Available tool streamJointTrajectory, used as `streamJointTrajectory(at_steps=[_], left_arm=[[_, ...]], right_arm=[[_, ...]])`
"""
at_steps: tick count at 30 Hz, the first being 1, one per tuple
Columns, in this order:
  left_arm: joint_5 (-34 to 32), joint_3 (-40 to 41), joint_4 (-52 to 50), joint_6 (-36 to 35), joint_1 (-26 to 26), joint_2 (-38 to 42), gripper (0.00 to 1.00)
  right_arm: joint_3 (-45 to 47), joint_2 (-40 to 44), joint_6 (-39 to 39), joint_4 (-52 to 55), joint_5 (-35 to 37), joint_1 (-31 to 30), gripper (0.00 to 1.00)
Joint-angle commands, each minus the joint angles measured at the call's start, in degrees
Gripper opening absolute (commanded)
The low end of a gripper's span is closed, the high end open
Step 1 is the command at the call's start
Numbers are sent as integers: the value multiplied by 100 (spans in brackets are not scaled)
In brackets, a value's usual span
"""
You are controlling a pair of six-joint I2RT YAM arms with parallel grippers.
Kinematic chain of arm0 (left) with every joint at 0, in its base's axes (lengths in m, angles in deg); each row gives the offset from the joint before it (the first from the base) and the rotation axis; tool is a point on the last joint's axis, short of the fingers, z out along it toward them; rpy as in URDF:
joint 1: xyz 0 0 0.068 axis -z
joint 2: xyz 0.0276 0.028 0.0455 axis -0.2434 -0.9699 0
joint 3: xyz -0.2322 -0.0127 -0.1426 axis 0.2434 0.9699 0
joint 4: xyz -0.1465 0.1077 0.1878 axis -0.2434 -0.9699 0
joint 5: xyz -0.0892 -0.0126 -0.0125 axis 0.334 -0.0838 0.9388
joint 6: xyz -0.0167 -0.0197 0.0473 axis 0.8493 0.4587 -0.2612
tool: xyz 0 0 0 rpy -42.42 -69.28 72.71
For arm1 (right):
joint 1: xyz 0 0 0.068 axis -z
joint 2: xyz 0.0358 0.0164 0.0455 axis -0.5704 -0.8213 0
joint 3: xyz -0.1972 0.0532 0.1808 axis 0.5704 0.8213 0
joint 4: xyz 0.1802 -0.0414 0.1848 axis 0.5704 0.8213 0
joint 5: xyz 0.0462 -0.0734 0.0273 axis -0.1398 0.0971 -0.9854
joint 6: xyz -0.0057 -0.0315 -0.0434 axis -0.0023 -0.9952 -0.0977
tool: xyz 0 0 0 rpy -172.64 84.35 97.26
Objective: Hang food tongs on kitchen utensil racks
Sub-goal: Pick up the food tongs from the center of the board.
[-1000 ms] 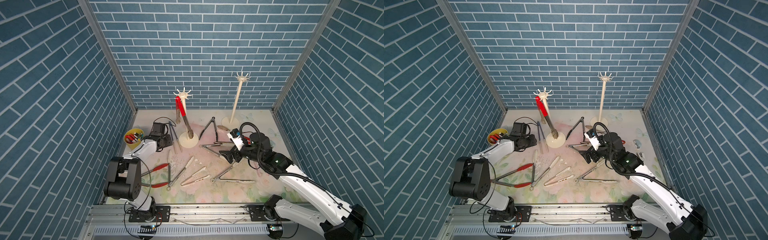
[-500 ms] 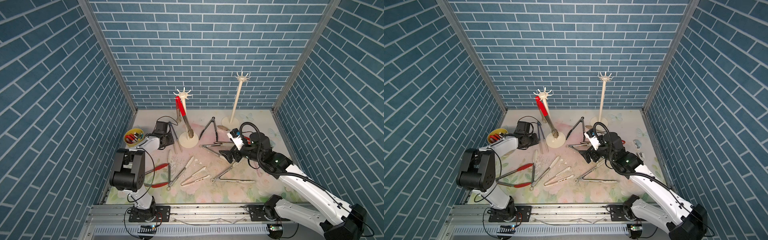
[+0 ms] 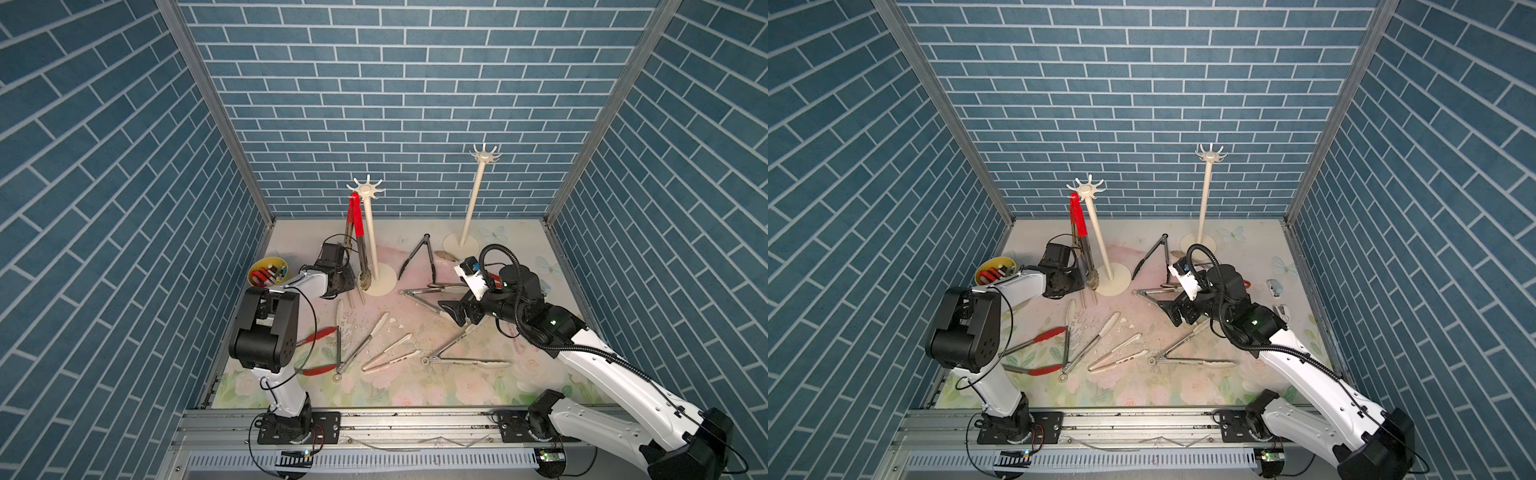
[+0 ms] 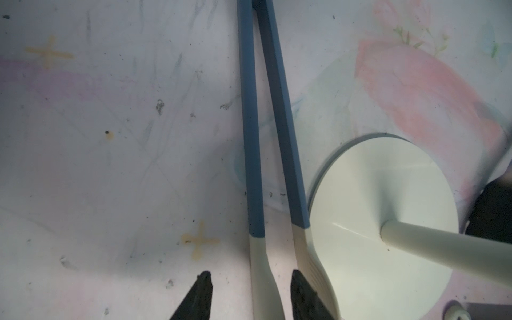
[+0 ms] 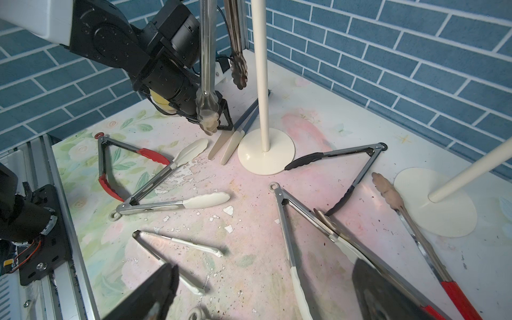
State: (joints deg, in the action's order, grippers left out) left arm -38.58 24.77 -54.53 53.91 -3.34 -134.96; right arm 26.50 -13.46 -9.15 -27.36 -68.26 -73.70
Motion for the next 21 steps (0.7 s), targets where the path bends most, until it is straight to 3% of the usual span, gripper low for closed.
streamJointTrajectory(at_steps=[1,7,21], left_arm=[[-112,-162,-73,-14,75,-242,46],[-213,-219,-223,-87,76,-447,42],[-528,-286,-568,-362,-8,-114,17]], right_arm=[[-10,33,-79,-146,-85,24,99],[8,52,-81,-146,-67,24,99],[-1,22,-81,-147,-50,33,99]])
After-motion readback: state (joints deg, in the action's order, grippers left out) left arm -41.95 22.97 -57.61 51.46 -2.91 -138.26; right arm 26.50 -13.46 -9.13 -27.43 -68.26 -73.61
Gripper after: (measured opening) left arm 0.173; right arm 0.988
